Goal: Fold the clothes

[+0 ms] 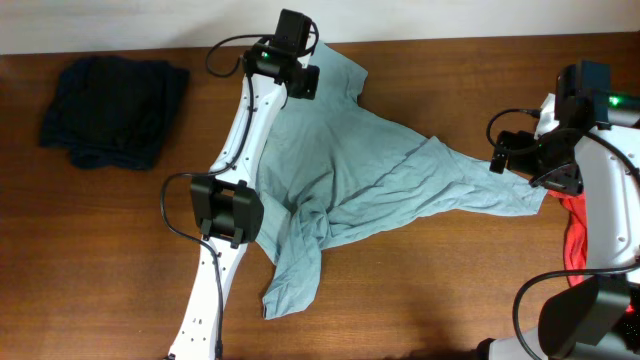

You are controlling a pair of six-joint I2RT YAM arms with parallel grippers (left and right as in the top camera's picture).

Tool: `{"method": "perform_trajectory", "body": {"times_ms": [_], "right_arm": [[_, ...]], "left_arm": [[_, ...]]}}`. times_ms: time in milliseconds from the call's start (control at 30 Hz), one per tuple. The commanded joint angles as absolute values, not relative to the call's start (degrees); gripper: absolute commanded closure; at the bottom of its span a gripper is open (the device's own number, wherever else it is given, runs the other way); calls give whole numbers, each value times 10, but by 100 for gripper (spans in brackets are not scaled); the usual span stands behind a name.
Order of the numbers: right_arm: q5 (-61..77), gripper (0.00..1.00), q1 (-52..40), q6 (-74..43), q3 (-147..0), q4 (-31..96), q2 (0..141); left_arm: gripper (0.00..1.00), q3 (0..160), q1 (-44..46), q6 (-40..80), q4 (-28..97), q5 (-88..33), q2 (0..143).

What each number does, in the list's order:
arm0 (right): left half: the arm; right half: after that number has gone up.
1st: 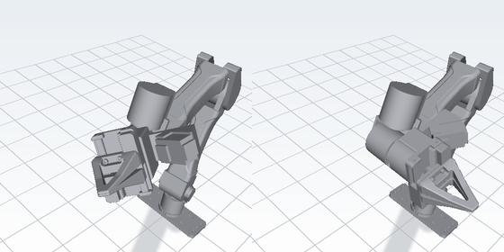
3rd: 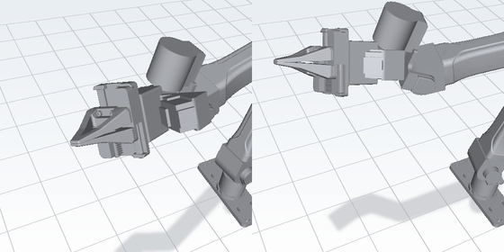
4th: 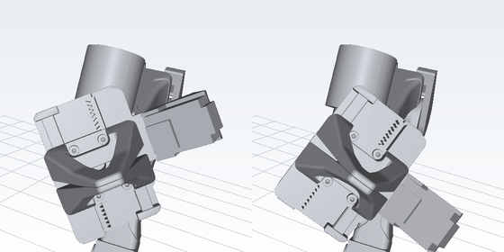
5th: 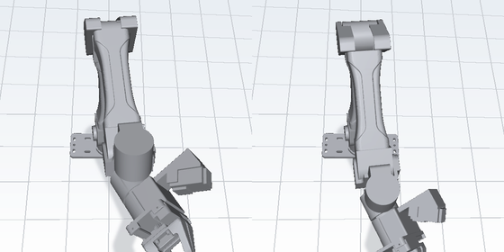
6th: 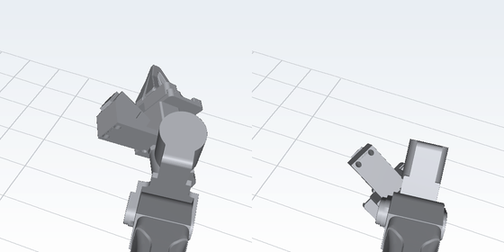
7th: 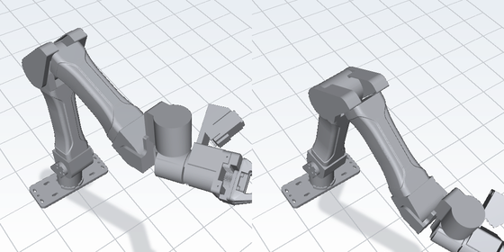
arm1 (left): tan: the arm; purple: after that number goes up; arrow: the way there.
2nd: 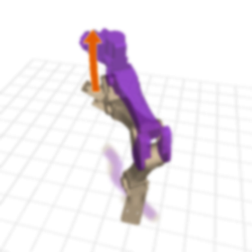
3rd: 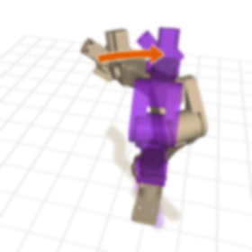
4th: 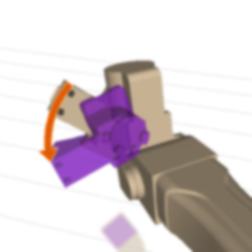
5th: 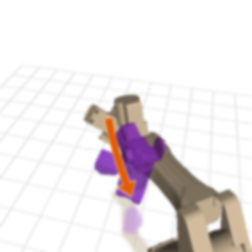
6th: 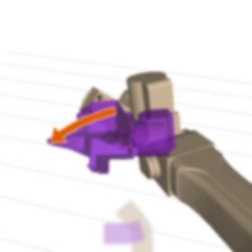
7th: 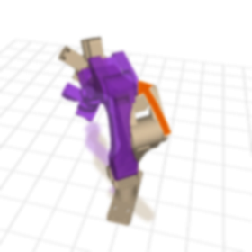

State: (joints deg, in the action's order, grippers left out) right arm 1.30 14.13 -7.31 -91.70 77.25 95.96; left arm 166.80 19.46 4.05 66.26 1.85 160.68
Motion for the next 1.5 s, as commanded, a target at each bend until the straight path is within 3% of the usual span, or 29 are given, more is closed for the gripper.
{"method": "perform_trajectory", "body": {"times_ms": [0, 233, 467, 833, 1167, 1467], "right_arm": [[8, 1, 143, -73, -914, 771, 964], [8, 1, 143, -73, -914, 771, 964], [8, 1, 143, -73, -914, 771, 964], [8, 1, 143, -73, -914, 771, 964], [8, 1, 143, -73, -914, 771, 964], [8, 1, 143, -73, -914, 771, 964]], "left_arm": [[96, 1658, 192, 71, 689, 8, 1607], [97, 1657, 190, 96, 781, -28, 1608], [97, 1657, 190, 101, 785, -43, 1623], [100, 1657, 190, 100, 718, -38, 1697], [99, 1657, 188, 93, 639, 77, 1706], [99, 1657, 177, 82, 547, 84, 1732]]}}
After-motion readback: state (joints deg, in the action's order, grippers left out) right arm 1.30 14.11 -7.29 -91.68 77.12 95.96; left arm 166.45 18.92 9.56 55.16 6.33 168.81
